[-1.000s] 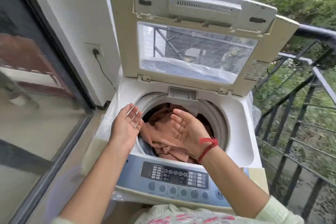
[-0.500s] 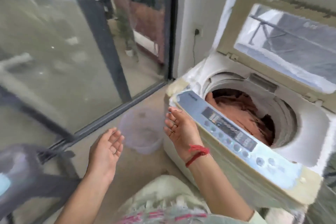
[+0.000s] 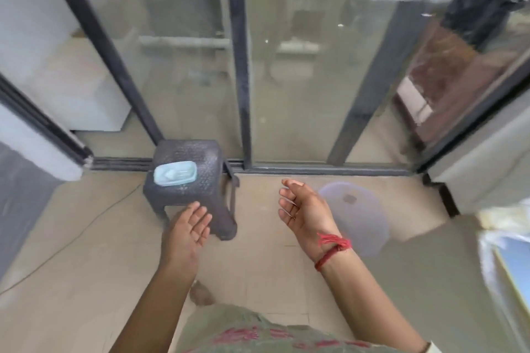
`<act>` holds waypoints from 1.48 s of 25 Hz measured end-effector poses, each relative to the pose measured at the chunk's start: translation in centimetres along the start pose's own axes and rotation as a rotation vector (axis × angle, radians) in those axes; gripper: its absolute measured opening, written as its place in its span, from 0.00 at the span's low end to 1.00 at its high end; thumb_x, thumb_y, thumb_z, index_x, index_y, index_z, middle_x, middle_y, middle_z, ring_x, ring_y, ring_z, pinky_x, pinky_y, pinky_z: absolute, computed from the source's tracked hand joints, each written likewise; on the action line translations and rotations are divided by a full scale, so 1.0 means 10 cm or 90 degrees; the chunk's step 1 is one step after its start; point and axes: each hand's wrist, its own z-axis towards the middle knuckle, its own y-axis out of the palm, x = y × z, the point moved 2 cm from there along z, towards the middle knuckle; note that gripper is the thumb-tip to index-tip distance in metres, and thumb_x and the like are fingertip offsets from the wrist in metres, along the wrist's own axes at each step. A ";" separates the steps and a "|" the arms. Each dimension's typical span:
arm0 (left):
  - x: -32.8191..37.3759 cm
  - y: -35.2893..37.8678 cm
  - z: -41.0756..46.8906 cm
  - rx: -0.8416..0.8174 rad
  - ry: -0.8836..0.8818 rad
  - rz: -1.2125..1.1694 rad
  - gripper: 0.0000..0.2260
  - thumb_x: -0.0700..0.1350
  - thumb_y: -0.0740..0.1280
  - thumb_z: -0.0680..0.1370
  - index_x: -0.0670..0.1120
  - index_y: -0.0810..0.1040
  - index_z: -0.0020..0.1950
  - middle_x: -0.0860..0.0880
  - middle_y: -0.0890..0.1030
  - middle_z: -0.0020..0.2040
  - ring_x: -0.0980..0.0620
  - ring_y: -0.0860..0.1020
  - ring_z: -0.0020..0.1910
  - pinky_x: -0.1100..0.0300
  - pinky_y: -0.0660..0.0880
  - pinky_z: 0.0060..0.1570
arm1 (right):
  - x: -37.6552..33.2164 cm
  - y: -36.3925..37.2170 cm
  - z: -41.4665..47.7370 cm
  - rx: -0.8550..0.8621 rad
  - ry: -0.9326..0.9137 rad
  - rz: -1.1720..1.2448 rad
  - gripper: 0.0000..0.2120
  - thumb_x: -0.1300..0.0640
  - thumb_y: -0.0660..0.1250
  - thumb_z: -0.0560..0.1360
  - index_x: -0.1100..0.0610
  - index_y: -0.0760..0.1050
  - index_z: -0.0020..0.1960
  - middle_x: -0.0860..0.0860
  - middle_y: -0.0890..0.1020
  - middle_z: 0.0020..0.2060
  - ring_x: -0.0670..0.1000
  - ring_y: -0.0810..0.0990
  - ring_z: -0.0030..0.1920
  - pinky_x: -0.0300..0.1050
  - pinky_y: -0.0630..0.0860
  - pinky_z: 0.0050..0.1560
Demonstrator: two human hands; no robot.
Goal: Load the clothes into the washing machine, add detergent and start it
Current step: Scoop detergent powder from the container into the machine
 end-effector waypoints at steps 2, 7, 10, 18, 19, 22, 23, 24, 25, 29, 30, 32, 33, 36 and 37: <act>0.28 -0.26 0.29 0.033 0.002 -0.034 0.10 0.45 0.56 0.82 0.49 0.75 0.47 0.52 0.78 0.48 0.56 0.76 0.46 0.64 0.70 0.46 | 0.13 0.45 0.31 -0.015 0.027 -0.054 0.08 0.60 0.61 0.78 0.53 0.75 0.42 0.45 0.78 0.28 0.42 0.75 0.28 0.37 0.70 0.35; 1.00 -0.87 1.19 0.102 0.007 -0.061 0.09 0.43 0.56 0.81 0.48 0.76 0.48 0.50 0.79 0.48 0.55 0.77 0.46 0.62 0.71 0.46 | 0.51 1.50 1.04 -0.034 0.067 -0.186 0.08 0.65 0.61 0.76 0.55 0.75 0.42 0.49 0.77 0.33 0.45 0.75 0.30 0.37 0.71 0.33; 1.26 -1.08 1.68 0.148 -0.009 -0.049 0.05 0.45 0.62 0.79 0.48 0.77 0.47 0.51 0.80 0.45 0.55 0.79 0.45 0.62 0.71 0.45 | 0.63 1.91 1.40 -0.056 0.087 -0.241 0.06 0.64 0.62 0.77 0.56 0.75 0.44 0.50 0.78 0.36 0.47 0.75 0.34 0.40 0.70 0.37; 1.08 -1.21 3.03 0.180 0.078 0.211 0.08 0.38 0.64 0.78 0.49 0.77 0.43 0.46 0.79 0.40 0.49 0.78 0.42 0.58 0.72 0.45 | 0.85 2.44 2.65 -0.133 0.078 -0.488 0.07 0.66 0.61 0.77 0.59 0.75 0.44 0.51 0.77 0.34 0.45 0.72 0.30 0.31 0.68 0.29; 1.04 -1.19 3.15 0.188 0.085 0.273 0.07 0.39 0.64 0.77 0.51 0.77 0.44 0.47 0.80 0.41 0.49 0.78 0.43 0.59 0.72 0.46 | 0.93 2.47 2.84 -0.149 0.080 -0.532 0.05 0.66 0.62 0.77 0.59 0.75 0.45 0.51 0.77 0.33 0.44 0.72 0.30 0.30 0.69 0.29; 0.88 -1.17 3.54 0.165 0.091 0.425 0.05 0.44 0.67 0.76 0.48 0.76 0.52 0.52 0.80 0.47 0.52 0.77 0.48 0.63 0.70 0.45 | 1.26 2.50 3.41 -0.191 0.015 -0.688 0.07 0.66 0.63 0.75 0.57 0.77 0.42 0.49 0.78 0.34 0.46 0.75 0.34 0.34 0.72 0.36; 0.82 -1.19 3.73 0.148 0.113 0.476 0.11 0.46 0.70 0.74 0.47 0.76 0.55 0.51 0.79 0.50 0.53 0.76 0.50 0.61 0.71 0.48 | 1.39 2.50 3.60 -0.210 -0.013 -0.747 0.07 0.66 0.64 0.74 0.57 0.78 0.42 0.48 0.79 0.36 0.46 0.75 0.36 0.34 0.72 0.39; 0.77 -1.22 3.91 0.125 0.136 0.538 0.19 0.49 0.74 0.70 0.47 0.75 0.59 0.51 0.78 0.54 0.52 0.75 0.54 0.57 0.72 0.53 | 1.51 2.49 3.76 -0.221 -0.038 -0.805 0.07 0.67 0.64 0.74 0.58 0.79 0.44 0.49 0.80 0.38 0.44 0.76 0.37 0.30 0.72 0.40; 0.74 -1.24 4.07 0.102 0.158 0.623 0.27 0.52 0.76 0.67 0.48 0.73 0.63 0.51 0.76 0.59 0.50 0.73 0.59 0.54 0.71 0.58 | 1.62 2.48 3.90 -0.228 -0.062 -0.851 0.07 0.68 0.64 0.73 0.60 0.79 0.46 0.50 0.81 0.40 0.42 0.77 0.38 0.27 0.72 0.41; 0.65 -1.31 4.73 -0.130 0.237 1.139 0.51 0.60 0.76 0.64 0.45 0.51 0.77 0.47 0.56 0.77 0.44 0.50 0.76 0.42 0.51 0.73 | 2.07 2.35 4.40 -0.305 -0.175 -1.069 0.10 0.65 0.64 0.74 0.59 0.79 0.54 0.56 0.82 0.52 0.54 0.79 0.52 0.44 0.73 0.58; 0.67 -1.29 4.88 -0.201 0.274 1.234 0.54 0.61 0.75 0.64 0.44 0.46 0.77 0.47 0.51 0.78 0.45 0.46 0.77 0.41 0.48 0.73 | 2.17 2.33 4.48 -0.350 -0.201 -1.133 0.11 0.63 0.63 0.75 0.59 0.77 0.56 0.56 0.81 0.54 0.56 0.77 0.55 0.47 0.72 0.60; 0.70 -1.27 5.16 -0.268 0.288 1.286 0.57 0.62 0.75 0.63 0.45 0.41 0.77 0.48 0.47 0.78 0.46 0.43 0.77 0.40 0.46 0.73 | 2.33 2.35 4.64 -0.412 -0.272 -1.185 0.13 0.63 0.63 0.75 0.60 0.76 0.59 0.58 0.80 0.55 0.58 0.76 0.57 0.50 0.72 0.60; 0.71 -1.28 5.27 -0.270 0.267 1.281 0.57 0.62 0.75 0.63 0.45 0.41 0.77 0.49 0.47 0.78 0.47 0.43 0.77 0.39 0.46 0.73 | 2.41 2.37 4.71 -0.422 -0.316 -1.189 0.14 0.64 0.64 0.74 0.61 0.75 0.60 0.59 0.80 0.54 0.60 0.76 0.57 0.51 0.73 0.59; 0.67 -1.34 5.45 -0.245 0.234 1.233 0.54 0.62 0.75 0.62 0.49 0.47 0.77 0.52 0.53 0.77 0.50 0.45 0.77 0.40 0.46 0.71 | 2.58 2.42 4.86 -0.405 -0.403 -1.229 0.14 0.62 0.66 0.73 0.61 0.76 0.59 0.58 0.82 0.50 0.61 0.79 0.53 0.52 0.76 0.52; 0.65 -1.36 5.46 -0.246 0.243 1.215 0.52 0.62 0.75 0.62 0.50 0.50 0.77 0.53 0.56 0.76 0.50 0.48 0.77 0.41 0.47 0.71 | 2.64 2.42 4.89 -0.393 -0.415 -1.264 0.14 0.59 0.66 0.74 0.59 0.77 0.59 0.57 0.83 0.48 0.60 0.79 0.51 0.51 0.76 0.50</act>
